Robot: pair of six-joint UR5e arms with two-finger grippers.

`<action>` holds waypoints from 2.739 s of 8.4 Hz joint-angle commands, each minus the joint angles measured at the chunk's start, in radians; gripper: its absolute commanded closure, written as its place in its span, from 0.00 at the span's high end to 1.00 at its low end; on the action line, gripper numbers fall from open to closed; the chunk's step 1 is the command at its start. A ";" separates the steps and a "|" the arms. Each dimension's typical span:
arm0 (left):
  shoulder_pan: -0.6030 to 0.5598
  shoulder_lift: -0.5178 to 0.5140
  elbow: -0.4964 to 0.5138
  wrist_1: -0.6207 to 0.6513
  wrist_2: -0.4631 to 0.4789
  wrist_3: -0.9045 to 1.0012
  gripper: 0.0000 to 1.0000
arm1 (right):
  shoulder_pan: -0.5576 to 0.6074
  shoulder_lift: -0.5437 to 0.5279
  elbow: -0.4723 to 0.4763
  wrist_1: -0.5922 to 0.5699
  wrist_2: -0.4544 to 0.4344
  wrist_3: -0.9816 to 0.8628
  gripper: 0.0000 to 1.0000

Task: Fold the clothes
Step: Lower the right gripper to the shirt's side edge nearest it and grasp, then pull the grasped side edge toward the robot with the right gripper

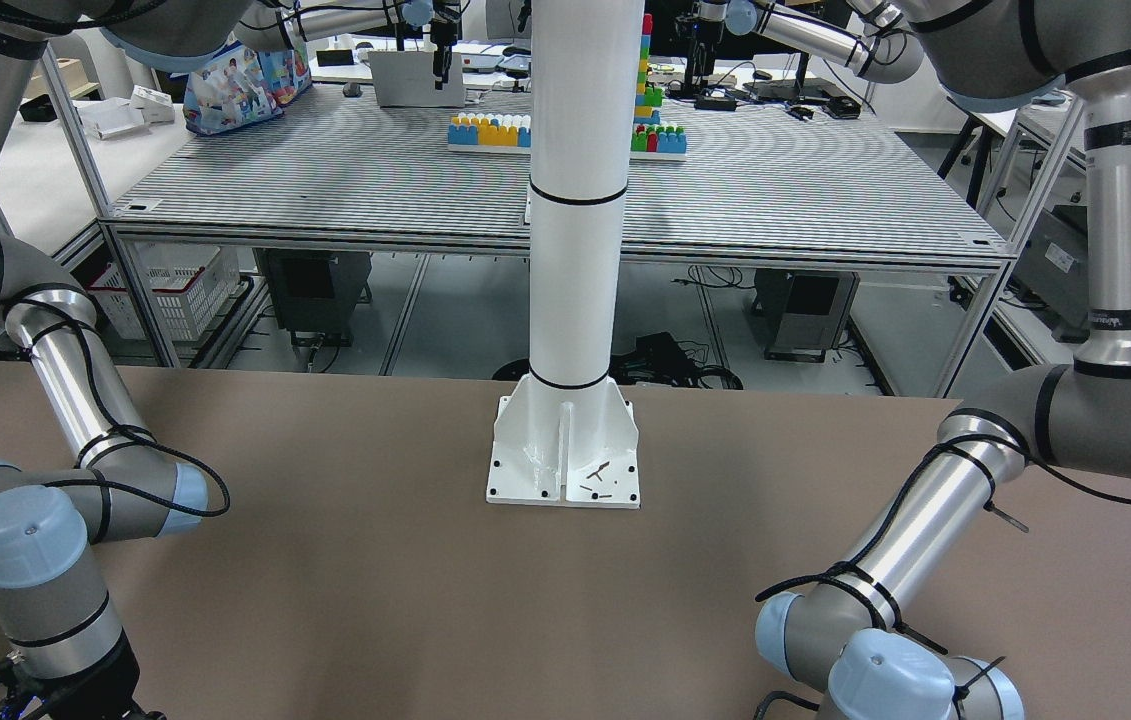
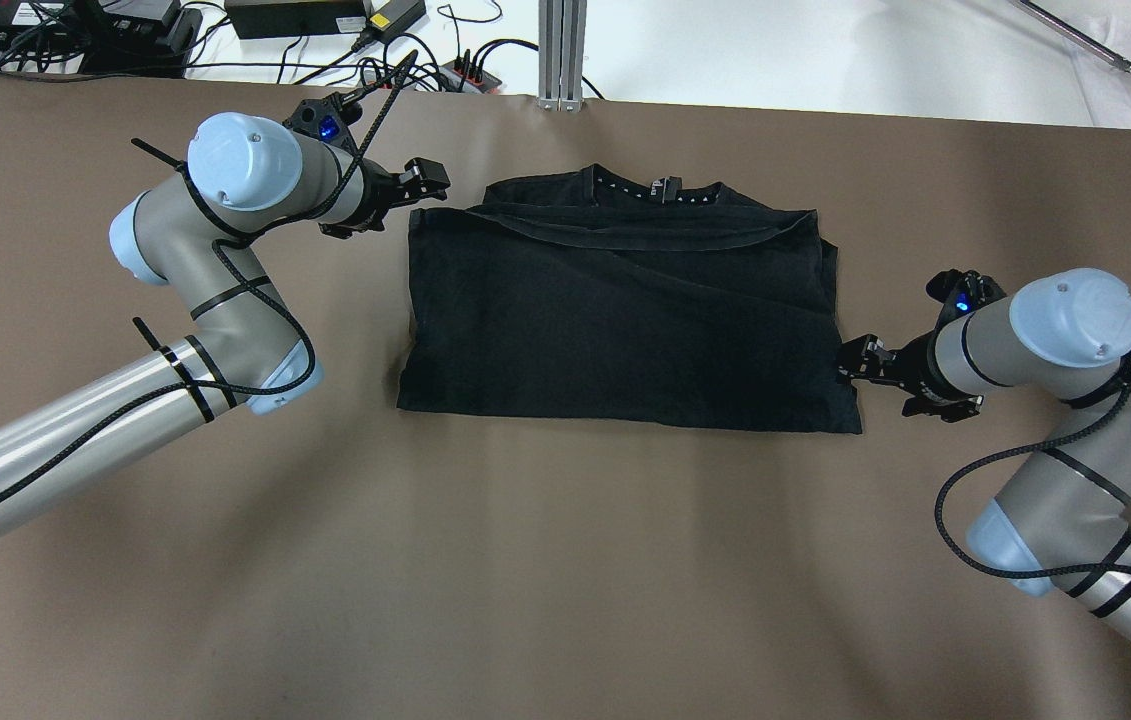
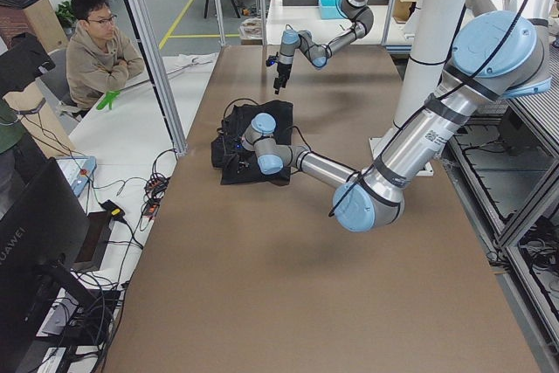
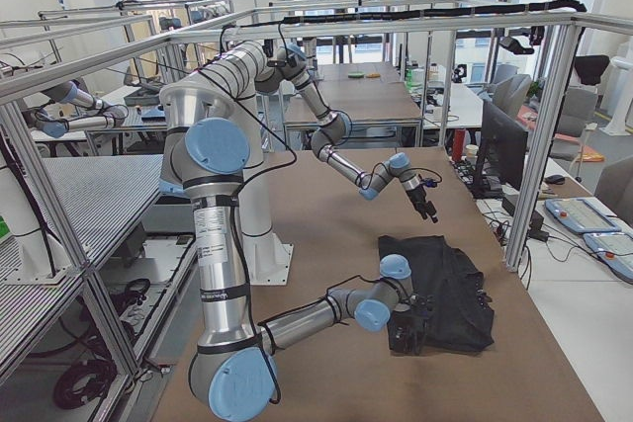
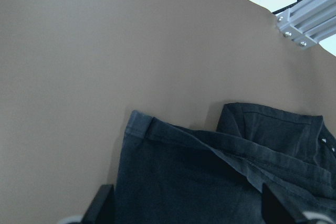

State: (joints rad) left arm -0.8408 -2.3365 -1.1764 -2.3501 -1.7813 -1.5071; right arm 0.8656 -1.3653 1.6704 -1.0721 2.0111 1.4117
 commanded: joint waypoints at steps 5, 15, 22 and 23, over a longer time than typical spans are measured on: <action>0.000 0.000 -0.002 0.000 0.016 -0.001 0.98 | -0.054 -0.006 -0.087 0.127 -0.023 0.101 0.72; 0.039 -0.004 -0.003 -0.002 0.051 -0.024 0.98 | -0.329 -0.166 0.378 0.040 -0.034 0.493 0.00; 0.033 -0.027 -0.098 0.077 0.043 -0.031 0.98 | -0.789 -0.163 0.517 0.038 -0.182 0.711 0.89; 0.035 -0.011 -0.141 0.086 0.043 -0.051 0.98 | -0.780 -0.158 0.528 0.038 -0.184 0.711 0.95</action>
State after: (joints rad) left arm -0.8050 -2.3538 -1.2674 -2.2860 -1.7382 -1.5361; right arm 0.1156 -1.5282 2.1705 -1.0339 1.8519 2.1199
